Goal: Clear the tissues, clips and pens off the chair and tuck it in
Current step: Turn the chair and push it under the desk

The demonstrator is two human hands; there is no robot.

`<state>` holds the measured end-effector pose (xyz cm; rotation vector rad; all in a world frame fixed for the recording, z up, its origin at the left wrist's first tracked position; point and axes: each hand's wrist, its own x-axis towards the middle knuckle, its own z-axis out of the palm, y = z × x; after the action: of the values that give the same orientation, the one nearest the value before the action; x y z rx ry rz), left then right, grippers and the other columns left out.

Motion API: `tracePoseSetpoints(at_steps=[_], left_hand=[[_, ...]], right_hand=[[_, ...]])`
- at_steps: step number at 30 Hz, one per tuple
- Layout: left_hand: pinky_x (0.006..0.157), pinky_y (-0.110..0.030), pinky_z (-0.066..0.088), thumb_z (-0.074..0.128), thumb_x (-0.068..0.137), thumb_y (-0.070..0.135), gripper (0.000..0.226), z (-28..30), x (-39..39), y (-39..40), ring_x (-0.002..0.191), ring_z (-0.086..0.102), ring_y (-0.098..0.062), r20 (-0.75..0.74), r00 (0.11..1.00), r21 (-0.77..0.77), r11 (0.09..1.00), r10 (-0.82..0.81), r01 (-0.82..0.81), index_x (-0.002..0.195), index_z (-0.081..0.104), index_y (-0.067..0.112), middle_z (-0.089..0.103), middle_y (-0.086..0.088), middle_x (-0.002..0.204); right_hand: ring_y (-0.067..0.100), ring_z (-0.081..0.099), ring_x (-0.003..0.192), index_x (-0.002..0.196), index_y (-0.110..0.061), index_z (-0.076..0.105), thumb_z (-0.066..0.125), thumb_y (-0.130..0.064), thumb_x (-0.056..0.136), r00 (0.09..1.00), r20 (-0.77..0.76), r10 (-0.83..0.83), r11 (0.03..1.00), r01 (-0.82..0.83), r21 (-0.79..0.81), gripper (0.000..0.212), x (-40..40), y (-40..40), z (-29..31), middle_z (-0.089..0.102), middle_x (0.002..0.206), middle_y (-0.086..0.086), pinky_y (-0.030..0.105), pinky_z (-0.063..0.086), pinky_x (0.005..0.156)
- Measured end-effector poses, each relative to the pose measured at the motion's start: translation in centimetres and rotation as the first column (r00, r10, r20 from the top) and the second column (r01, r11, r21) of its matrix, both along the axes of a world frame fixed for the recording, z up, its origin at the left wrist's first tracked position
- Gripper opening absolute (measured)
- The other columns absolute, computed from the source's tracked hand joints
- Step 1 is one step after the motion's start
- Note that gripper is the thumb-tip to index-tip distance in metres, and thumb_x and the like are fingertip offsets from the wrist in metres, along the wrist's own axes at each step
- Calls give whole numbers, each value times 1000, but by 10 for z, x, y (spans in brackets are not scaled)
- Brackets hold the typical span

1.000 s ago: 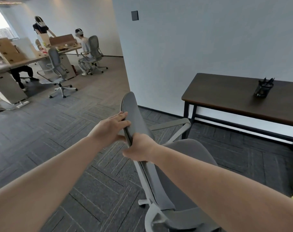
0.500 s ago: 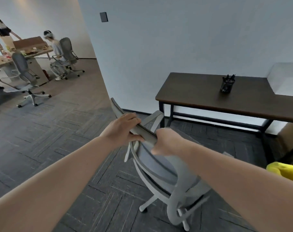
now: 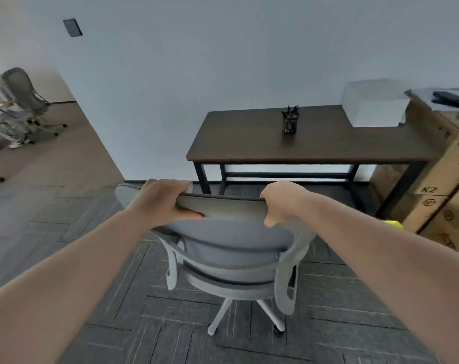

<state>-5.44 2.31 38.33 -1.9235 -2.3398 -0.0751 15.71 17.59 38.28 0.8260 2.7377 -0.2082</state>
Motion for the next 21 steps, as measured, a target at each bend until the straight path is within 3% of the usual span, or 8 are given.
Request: tracePoseSetpoints(at_steps=[3,8,10,15,18,21], left_hand=[[74,-35,43,40,49,88,66,-4,11,11,60,46,-20,-30,1000,48,999,7,-6,59,32,23,38,14,54],[78,-35,37,50,59,81,63,-15,49,54,72,58,-23,-65,998,127,992,-1,9,67,41,19,49,9,66],[81,-36,38,53,61,81,63,-16,64,74,70,55,-22,-60,998,138,990,-21,29,65,40,19,48,10,66],[80,-36,42,49,60,82,63,-18,87,127,81,64,-21,-43,997,180,981,-71,78,72,51,20,65,8,76],[77,-35,40,51,64,80,61,-21,110,157,79,63,-23,-47,994,198,975,-94,101,68,41,20,56,9,69],[77,-36,39,54,66,78,60,-18,132,187,76,60,-24,-46,994,206,972,-104,111,69,38,19,48,11,69]], right_hand=[[24,56,76,90,-11,61,68,-25,72,1000,-7,-18,1000,18,3,24,13,13,-3,55,83,1,30,45,61],[23,54,77,81,-19,54,75,-35,68,995,-2,-103,993,103,60,29,52,51,-1,55,79,-2,33,52,69],[23,53,80,87,-17,57,75,-39,69,989,-2,-145,986,145,87,34,69,64,0,51,77,-4,33,49,70],[26,61,101,102,-15,61,79,-38,67,956,-107,-272,958,280,67,45,106,99,-7,63,98,1,37,53,78],[29,59,105,101,-15,57,80,-34,67,918,-172,-357,928,369,49,46,129,123,-12,64,105,3,40,50,82],[30,61,100,92,-17,51,81,-33,67,898,-216,-384,914,403,49,42,151,151,-11,59,93,0,36,42,74]])
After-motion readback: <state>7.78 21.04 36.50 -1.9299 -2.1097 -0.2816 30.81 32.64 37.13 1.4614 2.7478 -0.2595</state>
